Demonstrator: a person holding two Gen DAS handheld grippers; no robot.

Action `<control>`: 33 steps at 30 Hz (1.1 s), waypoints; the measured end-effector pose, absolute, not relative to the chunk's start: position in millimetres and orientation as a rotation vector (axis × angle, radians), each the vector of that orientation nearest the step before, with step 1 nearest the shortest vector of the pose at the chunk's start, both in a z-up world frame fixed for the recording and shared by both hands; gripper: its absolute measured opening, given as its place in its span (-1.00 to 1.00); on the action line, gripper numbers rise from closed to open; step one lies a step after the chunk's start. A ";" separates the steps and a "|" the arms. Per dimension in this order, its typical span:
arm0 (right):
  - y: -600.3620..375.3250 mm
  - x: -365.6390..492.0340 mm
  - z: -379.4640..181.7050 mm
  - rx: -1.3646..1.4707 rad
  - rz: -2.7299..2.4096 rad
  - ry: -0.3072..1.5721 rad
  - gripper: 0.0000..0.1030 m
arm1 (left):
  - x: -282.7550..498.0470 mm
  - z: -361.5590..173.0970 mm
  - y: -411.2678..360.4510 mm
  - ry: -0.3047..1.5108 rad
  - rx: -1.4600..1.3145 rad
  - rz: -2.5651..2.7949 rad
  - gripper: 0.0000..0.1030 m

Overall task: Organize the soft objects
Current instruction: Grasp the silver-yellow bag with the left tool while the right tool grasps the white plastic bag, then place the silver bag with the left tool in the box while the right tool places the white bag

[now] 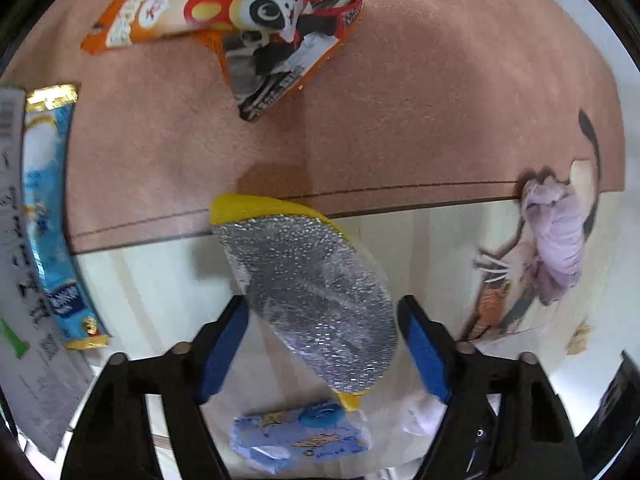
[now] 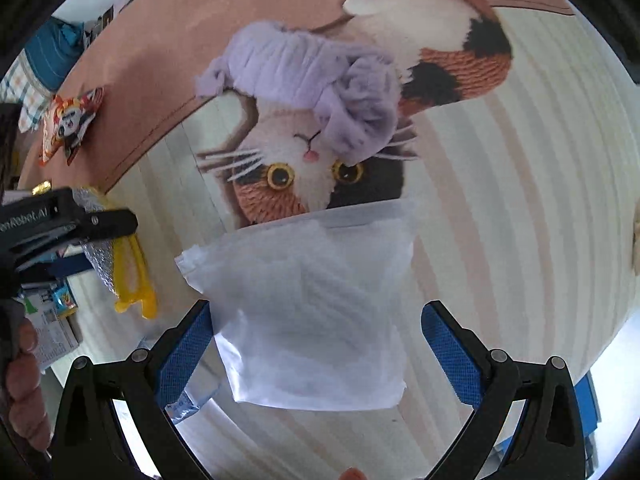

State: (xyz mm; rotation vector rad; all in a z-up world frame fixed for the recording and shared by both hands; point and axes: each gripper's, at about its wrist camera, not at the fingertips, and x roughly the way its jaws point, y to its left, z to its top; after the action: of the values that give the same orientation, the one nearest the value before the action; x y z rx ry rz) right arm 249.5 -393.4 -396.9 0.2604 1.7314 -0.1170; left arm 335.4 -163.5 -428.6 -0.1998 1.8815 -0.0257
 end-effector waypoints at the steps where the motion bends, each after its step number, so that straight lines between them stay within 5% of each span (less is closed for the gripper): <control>1: -391.6 249.6 -399.7 0.257 -0.108 1.738 1.00 | 334.0 -427.4 -166.6 1.875 -0.169 -0.028 0.21; 4: -386.0 248.3 -408.8 0.233 -0.098 1.764 1.00 | 329.2 -422.6 -174.2 1.855 -0.077 -0.032 -0.03; 10: -359.4 235.1 -420.7 0.168 -0.106 1.805 1.00 | 311.8 -407.2 -178.4 1.809 0.001 -0.051 -0.11; 18: -349.1 224.9 -401.1 0.138 -0.139 1.739 0.43 | 297.6 -371.9 -181.8 1.739 0.004 -0.086 -0.15; 27: -303.6 220.9 -305.9 0.177 -0.035 1.607 0.37 | 269.1 -279.8 -141.1 1.592 -0.069 -0.165 -0.15; 33: -227.1 223.3 -226.4 0.198 0.129 1.501 0.37 | 271.7 -212.0 -23.1 1.480 -0.139 -0.131 -0.15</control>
State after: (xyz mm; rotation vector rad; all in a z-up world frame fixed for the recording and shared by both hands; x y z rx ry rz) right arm 223.3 -227.1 -226.4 0.1982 1.5014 0.1286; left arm 271.7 -23.1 -212.0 -0.1391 1.4805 -0.1305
